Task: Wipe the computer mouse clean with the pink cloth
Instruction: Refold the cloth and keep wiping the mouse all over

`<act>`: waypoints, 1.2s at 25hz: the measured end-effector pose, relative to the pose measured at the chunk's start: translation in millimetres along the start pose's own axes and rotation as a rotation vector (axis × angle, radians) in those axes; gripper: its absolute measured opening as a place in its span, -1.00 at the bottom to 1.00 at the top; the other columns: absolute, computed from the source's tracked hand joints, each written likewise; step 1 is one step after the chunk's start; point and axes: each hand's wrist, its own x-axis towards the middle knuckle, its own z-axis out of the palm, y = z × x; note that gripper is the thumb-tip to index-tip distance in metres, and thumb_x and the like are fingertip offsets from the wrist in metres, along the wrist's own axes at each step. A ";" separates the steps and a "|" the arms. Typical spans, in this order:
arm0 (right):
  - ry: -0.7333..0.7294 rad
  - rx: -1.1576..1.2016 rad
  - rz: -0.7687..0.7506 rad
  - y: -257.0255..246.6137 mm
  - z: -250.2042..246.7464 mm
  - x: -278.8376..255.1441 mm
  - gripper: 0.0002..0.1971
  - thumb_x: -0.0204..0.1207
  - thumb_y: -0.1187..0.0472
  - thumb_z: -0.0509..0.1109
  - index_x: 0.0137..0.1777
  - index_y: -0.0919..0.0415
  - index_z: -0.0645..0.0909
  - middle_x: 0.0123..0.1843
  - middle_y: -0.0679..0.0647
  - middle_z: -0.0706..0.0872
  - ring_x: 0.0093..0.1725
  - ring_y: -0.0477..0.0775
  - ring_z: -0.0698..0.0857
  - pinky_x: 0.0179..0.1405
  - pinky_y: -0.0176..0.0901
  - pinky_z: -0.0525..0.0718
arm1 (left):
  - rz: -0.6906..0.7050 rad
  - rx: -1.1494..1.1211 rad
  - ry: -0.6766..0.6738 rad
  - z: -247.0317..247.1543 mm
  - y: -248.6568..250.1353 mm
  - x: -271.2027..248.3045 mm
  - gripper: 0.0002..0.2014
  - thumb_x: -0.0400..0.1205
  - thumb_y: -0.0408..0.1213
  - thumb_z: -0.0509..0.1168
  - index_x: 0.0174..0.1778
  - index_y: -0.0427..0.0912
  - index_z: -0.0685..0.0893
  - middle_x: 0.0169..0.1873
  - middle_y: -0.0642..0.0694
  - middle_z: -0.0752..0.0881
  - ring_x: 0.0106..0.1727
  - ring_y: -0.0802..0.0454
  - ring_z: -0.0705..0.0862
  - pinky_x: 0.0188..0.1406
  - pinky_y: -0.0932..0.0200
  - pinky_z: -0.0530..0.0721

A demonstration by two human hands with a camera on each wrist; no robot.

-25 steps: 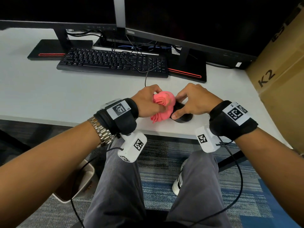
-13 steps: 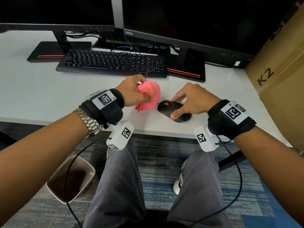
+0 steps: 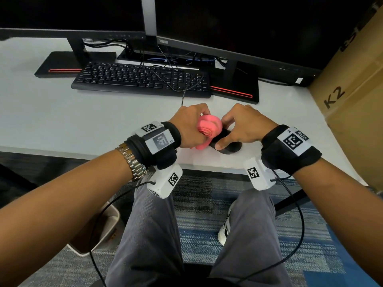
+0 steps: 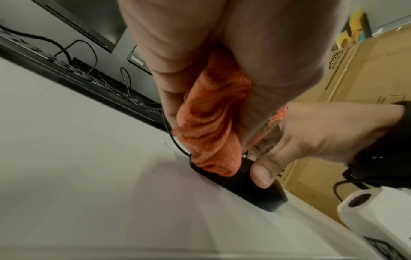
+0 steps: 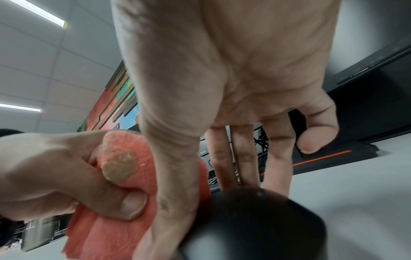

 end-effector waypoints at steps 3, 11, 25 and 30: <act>0.003 0.001 -0.001 0.2 0.5 0.6 -0.43 -0.04 -0.25 0.74 -0.03 -0.01 0.88 -0.10 0.01 0.89 0.08 0.13 0.77 0.17 0.13 0.73 | 0.020 -0.130 -0.074 1.4 -1.5 0.9 -0.61 0.41 -0.39 0.42 0.13 -0.14 0.53 -0.37 -0.13 0.74 -0.53 -0.03 0.71 -0.58 0.17 0.64; 0.034 0.059 0.005 4.6 4.4 -5.4 -0.37 0.08 -0.13 0.77 0.18 0.04 0.82 0.14 -0.03 0.83 0.11 0.03 0.69 0.27 0.14 0.69 | -0.118 -0.420 0.139 -29.2 -28.7 16.0 -0.69 0.43 -0.43 0.50 -0.10 -0.08 0.51 -0.22 -0.10 0.67 -0.24 -0.03 0.65 -0.31 0.13 0.65; 0.031 0.072 -0.008 4.3 5.9 -7.3 -0.34 0.05 -0.13 0.79 0.19 0.07 0.83 0.13 -0.03 0.85 0.12 0.03 0.68 0.22 0.11 0.73 | -0.140 0.003 0.006 -2.1 -10.9 38.5 -0.56 0.42 -0.39 0.40 0.20 -0.14 0.48 -0.33 -0.10 0.62 -0.47 0.00 0.68 -0.62 0.18 0.62; 0.028 0.069 -0.026 4.8 6.0 -4.9 -0.32 0.02 -0.15 0.79 0.17 0.08 0.84 0.10 -0.04 0.86 0.15 0.00 0.74 0.23 0.02 0.73 | -0.161 0.007 -0.006 -2.5 -5.2 49.5 -0.50 0.45 -0.33 0.40 0.33 -0.13 0.49 -0.08 -0.10 0.61 -0.20 -0.04 0.67 -0.50 0.23 0.56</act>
